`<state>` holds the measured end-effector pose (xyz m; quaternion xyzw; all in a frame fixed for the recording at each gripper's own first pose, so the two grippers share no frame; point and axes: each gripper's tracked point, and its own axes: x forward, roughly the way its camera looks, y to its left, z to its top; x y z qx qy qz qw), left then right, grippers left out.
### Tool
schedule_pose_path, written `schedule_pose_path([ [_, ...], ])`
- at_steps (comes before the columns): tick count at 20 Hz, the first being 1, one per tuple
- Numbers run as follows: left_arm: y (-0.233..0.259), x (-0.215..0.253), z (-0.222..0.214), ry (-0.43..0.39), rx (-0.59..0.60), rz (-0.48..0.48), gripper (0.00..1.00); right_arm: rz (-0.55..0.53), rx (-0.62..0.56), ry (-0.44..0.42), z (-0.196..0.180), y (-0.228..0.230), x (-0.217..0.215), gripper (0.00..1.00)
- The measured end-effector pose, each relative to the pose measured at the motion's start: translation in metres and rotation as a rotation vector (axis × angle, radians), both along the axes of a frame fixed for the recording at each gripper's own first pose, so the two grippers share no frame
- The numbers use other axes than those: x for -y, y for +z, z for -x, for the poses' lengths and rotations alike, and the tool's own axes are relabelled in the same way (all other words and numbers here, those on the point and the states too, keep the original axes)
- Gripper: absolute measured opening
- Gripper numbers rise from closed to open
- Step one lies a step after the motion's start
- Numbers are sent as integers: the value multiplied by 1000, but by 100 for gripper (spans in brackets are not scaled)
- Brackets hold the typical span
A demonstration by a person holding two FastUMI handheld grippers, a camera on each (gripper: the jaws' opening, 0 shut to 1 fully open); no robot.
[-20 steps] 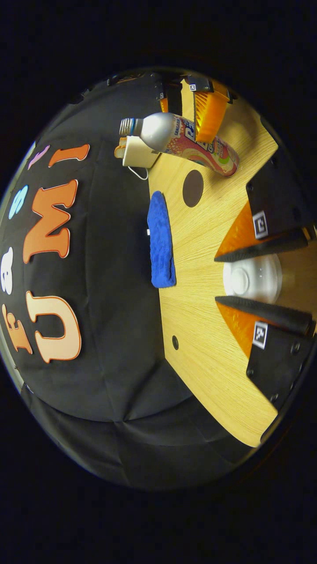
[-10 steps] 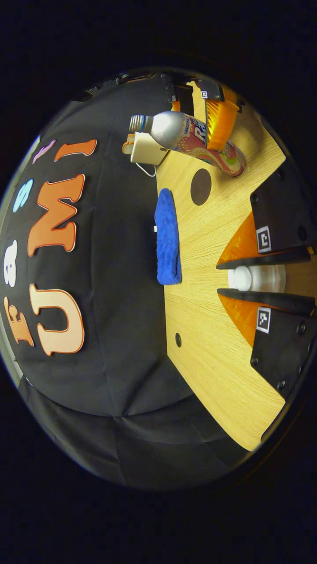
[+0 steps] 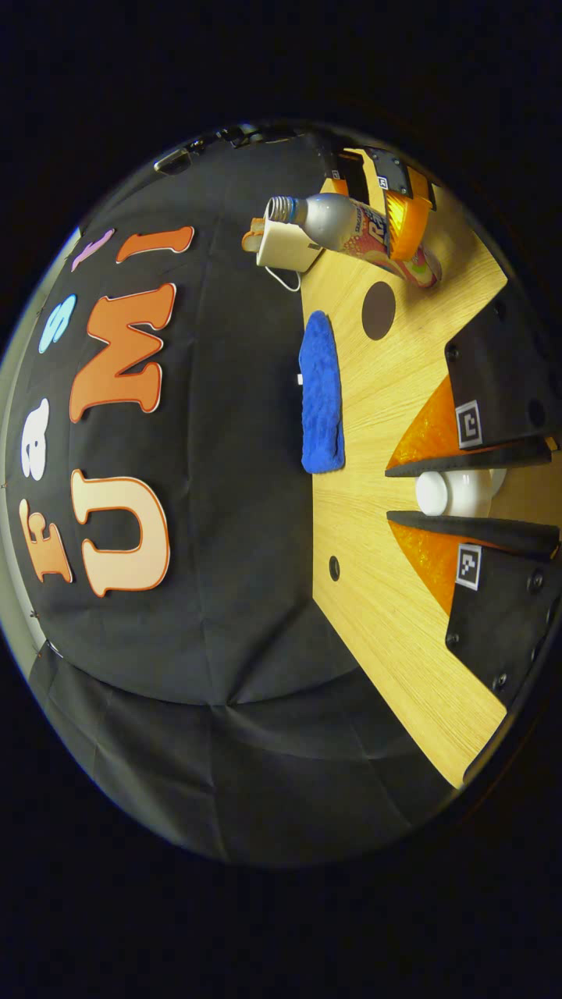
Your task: Open the teacup lid with one hand, grasp the water bottle and pour water into the teacup with the other hand; after pouring, place the water bottle on the coaster and then close the teacup lid.
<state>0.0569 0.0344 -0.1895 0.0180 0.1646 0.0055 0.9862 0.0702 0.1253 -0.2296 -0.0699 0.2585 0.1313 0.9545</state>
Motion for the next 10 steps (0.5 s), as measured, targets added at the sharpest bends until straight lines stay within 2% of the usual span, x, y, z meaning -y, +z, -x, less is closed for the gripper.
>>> schedule_pose_path([
  [3, 2, -20, 4, 36, -5, -27, 28, 83, 9, -6, -6, 12, 10, 80],
  [5, 3, -31, 11, 54, -5, -46, 34, 134, 22, -1, -11, 20, 15, 80],
  [6, 4, -38, 13, 62, -5, -51, 31, 169, 34, 7, -14, 26, 16, 80],
  [7, 5, -45, 16, 72, -4, -53, 28, 214, 49, 18, -18, 31, 18, 80],
  [8, 6, -52, 19, 85, -4, -52, 31, 263, 65, 30, -22, 36, 21, 80],
  [10, 7, -68, 25, 107, -6, -47, 30, 356, 92, 67, -27, 45, 21, 80],
])
